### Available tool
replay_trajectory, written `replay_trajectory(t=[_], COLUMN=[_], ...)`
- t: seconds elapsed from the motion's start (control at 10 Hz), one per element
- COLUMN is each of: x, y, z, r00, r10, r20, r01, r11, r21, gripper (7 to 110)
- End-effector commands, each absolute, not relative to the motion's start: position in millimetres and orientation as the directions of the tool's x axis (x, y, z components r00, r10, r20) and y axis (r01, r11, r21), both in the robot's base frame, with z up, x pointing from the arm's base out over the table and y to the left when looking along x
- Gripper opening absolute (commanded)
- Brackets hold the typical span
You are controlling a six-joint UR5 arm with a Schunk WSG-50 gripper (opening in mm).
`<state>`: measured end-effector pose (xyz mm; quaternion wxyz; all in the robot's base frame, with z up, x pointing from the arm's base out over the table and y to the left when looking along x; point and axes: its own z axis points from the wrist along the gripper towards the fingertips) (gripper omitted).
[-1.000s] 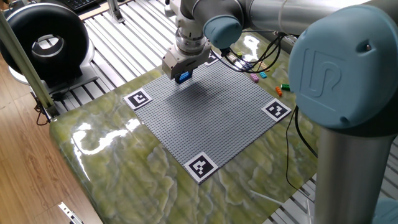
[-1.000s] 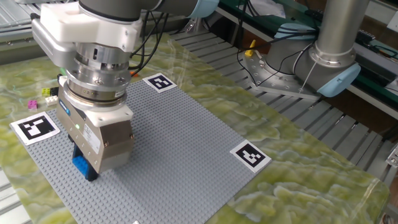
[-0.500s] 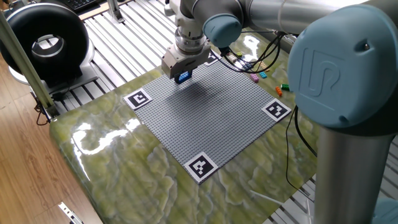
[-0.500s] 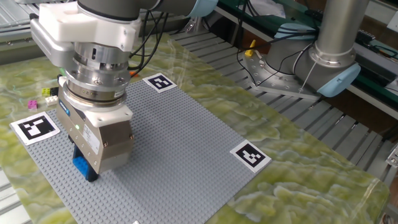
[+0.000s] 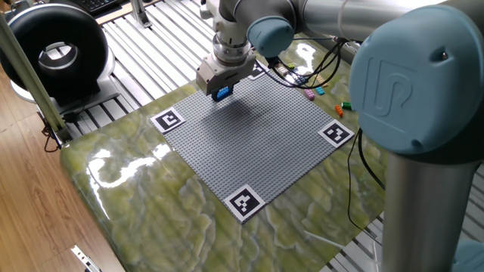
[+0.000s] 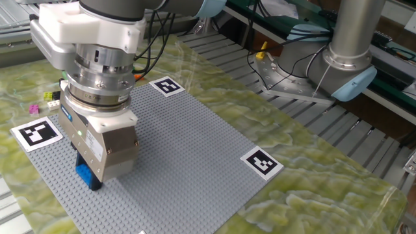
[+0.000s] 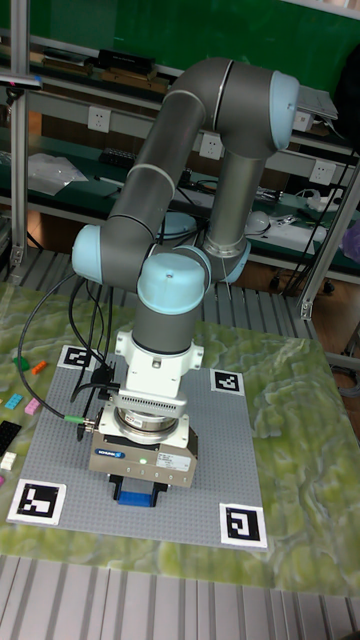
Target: Stack small Lego blocks one on top of the other
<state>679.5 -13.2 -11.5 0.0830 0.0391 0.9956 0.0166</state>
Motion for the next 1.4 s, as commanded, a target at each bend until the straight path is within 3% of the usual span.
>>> replay_trajectory(t=[0.0,1.3], x=[681.0,680.9], y=[-12.5,-15.5], z=[-10.7,-9.8], r00=[-0.982,-0.982], r10=[0.093,0.113], r20=[-0.166,-0.153], r01=[0.085,0.11], r11=[0.995,0.994], r21=[0.052,0.029], gripper=[7,7])
